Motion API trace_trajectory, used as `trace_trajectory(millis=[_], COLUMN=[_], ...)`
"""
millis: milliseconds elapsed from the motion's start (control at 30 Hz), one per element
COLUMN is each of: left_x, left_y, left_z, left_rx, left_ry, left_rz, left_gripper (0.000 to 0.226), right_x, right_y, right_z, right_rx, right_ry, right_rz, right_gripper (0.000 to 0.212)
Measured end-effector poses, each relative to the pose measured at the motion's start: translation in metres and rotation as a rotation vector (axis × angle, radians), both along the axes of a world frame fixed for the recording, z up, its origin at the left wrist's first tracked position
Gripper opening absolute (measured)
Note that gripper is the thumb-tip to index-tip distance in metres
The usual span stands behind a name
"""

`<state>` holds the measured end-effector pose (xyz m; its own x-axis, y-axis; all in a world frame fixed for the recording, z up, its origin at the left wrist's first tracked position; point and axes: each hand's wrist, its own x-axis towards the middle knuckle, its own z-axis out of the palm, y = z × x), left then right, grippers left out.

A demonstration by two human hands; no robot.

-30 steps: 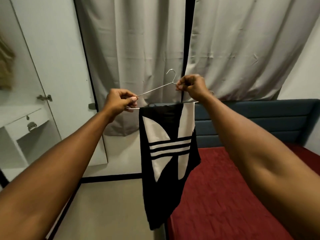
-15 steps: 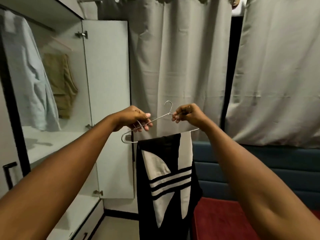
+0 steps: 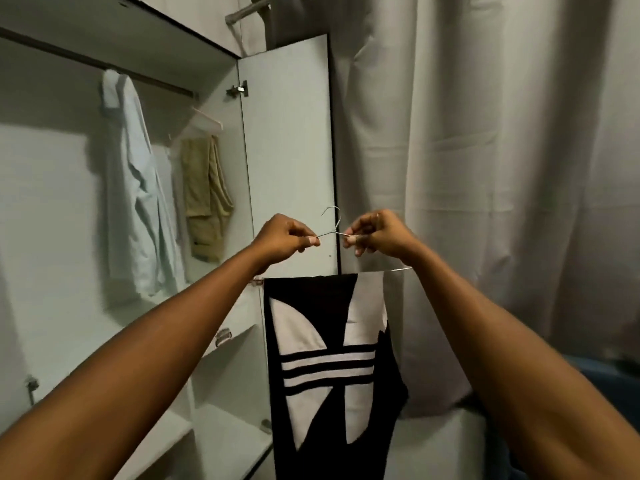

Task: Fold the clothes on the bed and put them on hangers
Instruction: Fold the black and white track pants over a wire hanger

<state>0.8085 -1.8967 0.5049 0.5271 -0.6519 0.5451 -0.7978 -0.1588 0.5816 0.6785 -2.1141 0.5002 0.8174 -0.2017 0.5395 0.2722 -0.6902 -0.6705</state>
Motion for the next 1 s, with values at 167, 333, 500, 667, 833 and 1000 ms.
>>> trace_trajectory(millis=[167,333,500,667,833,1000], left_x=[0.068,0.13,0.205,0.291,0.365,0.431], left_y=[-0.018,-0.02,-0.014,-0.014,-0.008,-0.006], left_z=[0.031,0.063,0.084,0.105,0.124,0.151], left_rx=[-0.081,-0.152,-0.197,-0.277,-0.336,-0.391], left_ry=[-0.037,-0.071,-0.052,-0.099,-0.112,-0.175], left_rz=[0.038,0.087,0.131,0.118,0.154,0.227], left_gripper=[0.005,0.005,0.007,0.005,0.006,0.006], right_x=[0.071,0.14,0.208,0.285,0.36,0.439], right_y=[-0.031,-0.063,-0.071,-0.087,-0.096,-0.086], right_z=[0.034,0.051,0.068,0.091,0.102,0.13], right_rx=[-0.024,-0.025,-0.062,-0.052,0.125,0.172], right_ry=[-0.007,-0.129,-0.188,-0.22,-0.341,-0.375], right_rz=[0.053,0.081,0.104,0.164,0.213,0.312], right_gripper=[0.011,0.015,0.015,0.018,0.02,0.017])
